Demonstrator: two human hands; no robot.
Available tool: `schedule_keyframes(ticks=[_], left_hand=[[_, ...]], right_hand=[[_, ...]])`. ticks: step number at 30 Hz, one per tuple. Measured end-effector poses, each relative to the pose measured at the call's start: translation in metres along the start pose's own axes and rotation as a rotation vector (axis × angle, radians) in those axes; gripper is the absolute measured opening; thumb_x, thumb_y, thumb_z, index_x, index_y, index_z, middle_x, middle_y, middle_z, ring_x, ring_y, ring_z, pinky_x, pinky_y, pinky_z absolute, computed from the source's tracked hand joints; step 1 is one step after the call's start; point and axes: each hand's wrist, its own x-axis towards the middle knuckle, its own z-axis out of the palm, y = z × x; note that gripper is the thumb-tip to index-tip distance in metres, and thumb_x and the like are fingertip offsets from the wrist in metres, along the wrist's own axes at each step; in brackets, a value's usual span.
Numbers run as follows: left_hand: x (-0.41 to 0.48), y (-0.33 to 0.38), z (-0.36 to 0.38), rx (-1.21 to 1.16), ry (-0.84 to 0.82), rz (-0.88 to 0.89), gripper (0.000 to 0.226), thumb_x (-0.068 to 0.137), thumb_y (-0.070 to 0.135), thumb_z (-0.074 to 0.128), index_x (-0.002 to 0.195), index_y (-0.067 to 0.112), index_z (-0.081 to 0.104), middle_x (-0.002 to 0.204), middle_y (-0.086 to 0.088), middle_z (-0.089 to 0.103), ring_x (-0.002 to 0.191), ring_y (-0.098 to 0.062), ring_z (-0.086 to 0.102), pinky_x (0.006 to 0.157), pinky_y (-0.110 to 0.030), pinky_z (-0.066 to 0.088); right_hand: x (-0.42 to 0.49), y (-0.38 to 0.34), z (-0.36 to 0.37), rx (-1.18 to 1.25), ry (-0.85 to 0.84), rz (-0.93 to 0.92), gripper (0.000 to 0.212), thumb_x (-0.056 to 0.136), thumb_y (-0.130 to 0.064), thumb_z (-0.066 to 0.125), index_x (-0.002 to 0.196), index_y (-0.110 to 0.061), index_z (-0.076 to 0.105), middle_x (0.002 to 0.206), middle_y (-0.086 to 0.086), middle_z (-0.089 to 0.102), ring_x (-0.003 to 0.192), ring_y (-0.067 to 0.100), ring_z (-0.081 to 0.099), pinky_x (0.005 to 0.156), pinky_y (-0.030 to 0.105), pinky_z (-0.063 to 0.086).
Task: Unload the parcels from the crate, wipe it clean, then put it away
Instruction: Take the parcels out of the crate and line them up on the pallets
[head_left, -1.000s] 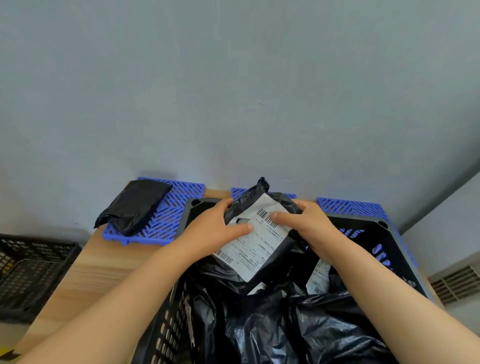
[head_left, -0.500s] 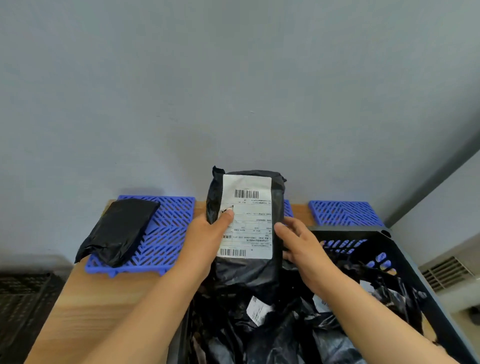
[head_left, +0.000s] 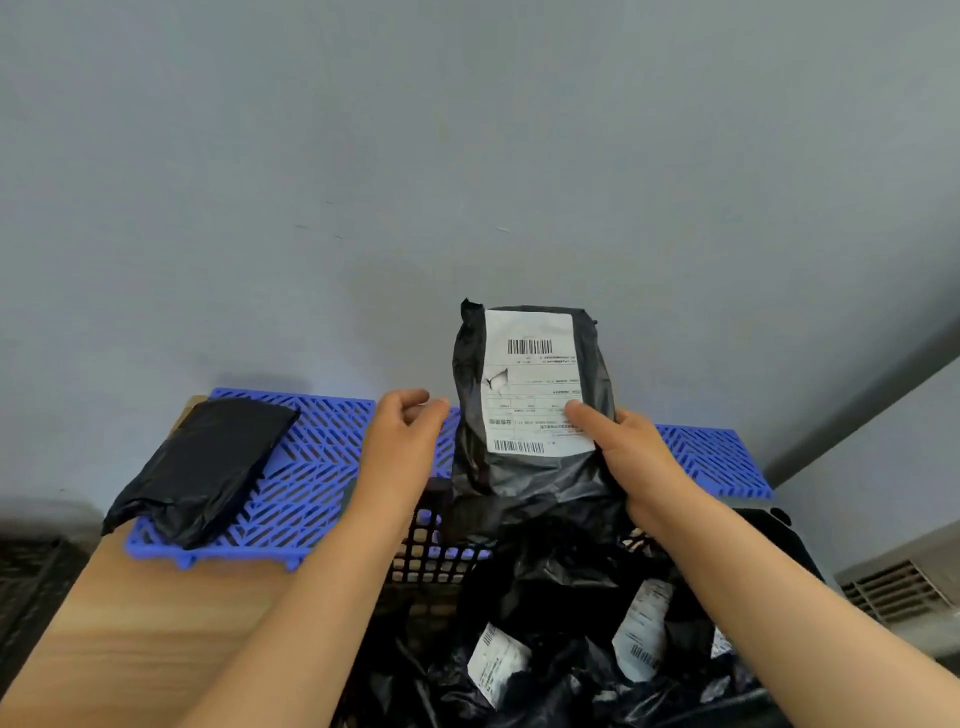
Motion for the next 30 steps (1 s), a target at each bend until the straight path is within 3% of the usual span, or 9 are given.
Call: schedule_keyframes(ticks=[2, 6, 9, 11, 13, 17, 20, 26, 30], left_hand=[[0.017, -0.003, 0.005, 0.183, 0.036, 0.049, 0.031, 0.092, 0.033, 0.054, 0.119, 0.018, 0.055, 0.111, 0.005, 0.06, 0.098, -0.011, 0.057, 0.08, -0.027, 0.041], [0.037, -0.022, 0.021, 0.906, -0.037, 0.111, 0.037, 0.094, 0.041, 0.047, 0.125, 0.022, 0.054, 0.119, 0.001, 0.06, 0.104, -0.021, 0.058, 0.081, -0.033, 0.045], [0.034, -0.033, 0.029, 1.153, 0.043, 0.27, 0.025, 0.096, 0.035, 0.044, 0.106, 0.022, 0.063, 0.093, 0.0, 0.066, 0.081, -0.02, 0.059, 0.064, -0.031, 0.045], [0.03, -0.033, 0.03, 1.171, 0.122, 0.369, 0.025, 0.097, 0.029, 0.042, 0.086, 0.02, 0.063, 0.069, 0.004, 0.057, 0.06, -0.014, 0.047, 0.048, -0.026, 0.026], [0.03, -0.034, 0.031, 1.185, 0.173, 0.41, 0.028, 0.097, 0.025, 0.042, 0.084, 0.018, 0.066, 0.066, 0.003, 0.057, 0.057, -0.014, 0.046, 0.046, -0.026, 0.019], [0.028, -0.038, 0.03, 1.146, 0.17, 0.391, 0.028, 0.095, 0.018, 0.043, 0.099, 0.02, 0.07, 0.087, 0.001, 0.07, 0.075, -0.019, 0.062, 0.061, -0.03, 0.04], [0.031, -0.038, 0.031, 1.071, 0.144, 0.302, 0.036, 0.095, 0.016, 0.038, 0.119, 0.028, 0.062, 0.106, 0.007, 0.069, 0.093, -0.016, 0.062, 0.074, -0.032, 0.047], [0.035, -0.043, 0.029, 1.119, 0.122, 0.263, 0.042, 0.093, 0.016, 0.033, 0.123, 0.033, 0.057, 0.108, 0.009, 0.066, 0.093, -0.012, 0.059, 0.073, -0.03, 0.045], [0.038, -0.045, 0.029, 1.139, 0.098, 0.259, 0.043, 0.091, 0.022, 0.031, 0.123, 0.034, 0.057, 0.109, 0.009, 0.066, 0.096, -0.012, 0.06, 0.076, -0.03, 0.046]], right_hand=[[0.023, -0.008, -0.007, -0.01, -0.001, 0.007, 0.019, 0.088, -0.027, 0.064, 0.1, -0.013, 0.064, 0.093, 0.003, 0.074, 0.08, 0.019, 0.072, 0.069, 0.03, 0.055], [0.078, -0.003, -0.017, 0.007, 0.001, 0.043, 0.027, 0.087, -0.028, 0.065, 0.106, -0.01, 0.063, 0.095, 0.005, 0.073, 0.082, 0.022, 0.071, 0.067, 0.03, 0.053], [0.117, 0.017, -0.021, -0.001, -0.016, 0.105, 0.032, 0.087, -0.028, 0.065, 0.111, -0.008, 0.062, 0.098, 0.008, 0.072, 0.086, 0.025, 0.07, 0.07, 0.031, 0.053], [0.139, 0.028, -0.022, -0.025, -0.059, 0.152, 0.032, 0.087, -0.027, 0.065, 0.111, -0.007, 0.062, 0.097, 0.009, 0.071, 0.084, 0.025, 0.069, 0.069, 0.031, 0.053], [0.161, 0.04, -0.019, -0.095, -0.12, 0.194, 0.027, 0.089, -0.026, 0.063, 0.109, -0.007, 0.061, 0.095, 0.007, 0.07, 0.08, 0.022, 0.067, 0.068, 0.031, 0.051], [0.192, 0.067, -0.006, -0.358, -0.259, 0.239, 0.034, 0.091, -0.019, 0.061, 0.12, -0.002, 0.058, 0.118, 0.012, 0.065, 0.093, 0.024, 0.064, 0.084, 0.032, 0.048], [0.205, 0.092, 0.012, -0.461, -0.338, 0.28, 0.039, 0.092, -0.015, 0.059, 0.128, -0.001, 0.053, 0.126, 0.012, 0.06, 0.107, 0.028, 0.06, 0.086, 0.031, 0.046], [0.218, 0.138, 0.036, -0.458, -0.339, 0.397, 0.038, 0.095, -0.011, 0.055, 0.13, 0.002, 0.049, 0.131, 0.017, 0.056, 0.115, 0.031, 0.056, 0.093, 0.034, 0.047], [0.226, 0.15, 0.036, -0.445, -0.372, 0.467, 0.038, 0.096, -0.013, 0.053, 0.131, 0.0, 0.048, 0.129, 0.015, 0.057, 0.105, 0.028, 0.059, 0.09, 0.035, 0.049]])
